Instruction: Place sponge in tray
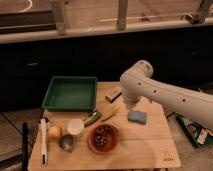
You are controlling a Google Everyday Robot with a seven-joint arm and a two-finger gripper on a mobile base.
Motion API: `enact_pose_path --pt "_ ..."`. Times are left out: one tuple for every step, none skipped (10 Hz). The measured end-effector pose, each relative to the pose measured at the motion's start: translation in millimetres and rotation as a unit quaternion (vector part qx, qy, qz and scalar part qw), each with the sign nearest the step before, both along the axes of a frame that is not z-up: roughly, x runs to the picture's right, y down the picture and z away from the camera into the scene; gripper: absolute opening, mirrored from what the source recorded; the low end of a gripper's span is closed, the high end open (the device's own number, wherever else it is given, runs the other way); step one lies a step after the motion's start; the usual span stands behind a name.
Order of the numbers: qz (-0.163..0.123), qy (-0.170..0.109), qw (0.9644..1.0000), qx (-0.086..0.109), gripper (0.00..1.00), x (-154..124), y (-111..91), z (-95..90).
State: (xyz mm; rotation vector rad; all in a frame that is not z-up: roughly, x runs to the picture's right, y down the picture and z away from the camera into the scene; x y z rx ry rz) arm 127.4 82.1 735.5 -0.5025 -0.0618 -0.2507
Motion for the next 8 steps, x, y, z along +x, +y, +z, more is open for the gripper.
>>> enact_pose_path --pt "-0.002 0.001 1.0000 0.003 0.45 4 -4 0.5" --pt "-0.006 0.002 1.0000 0.002 0.38 1 -7 0.3" --pt "-0.009 0.003 0.9999 0.004 0.29 -6 -11 0.5" --pt "-0.015 0.004 0.9999 0.006 0.17 -20 -15 1.1" --pt "-0.020 0.002 0.9998 0.009 0.08 -36 -20 2.5" --pt "-0.024 0.002 0.9997 0.011 0.05 -43 -23 3.5" --pt "-0.027 0.003 0.9995 0.013 0.05 -45 -27 5.0" --pt "-0.032 0.003 0.9994 0.015 0.05 -46 -31 7.3"
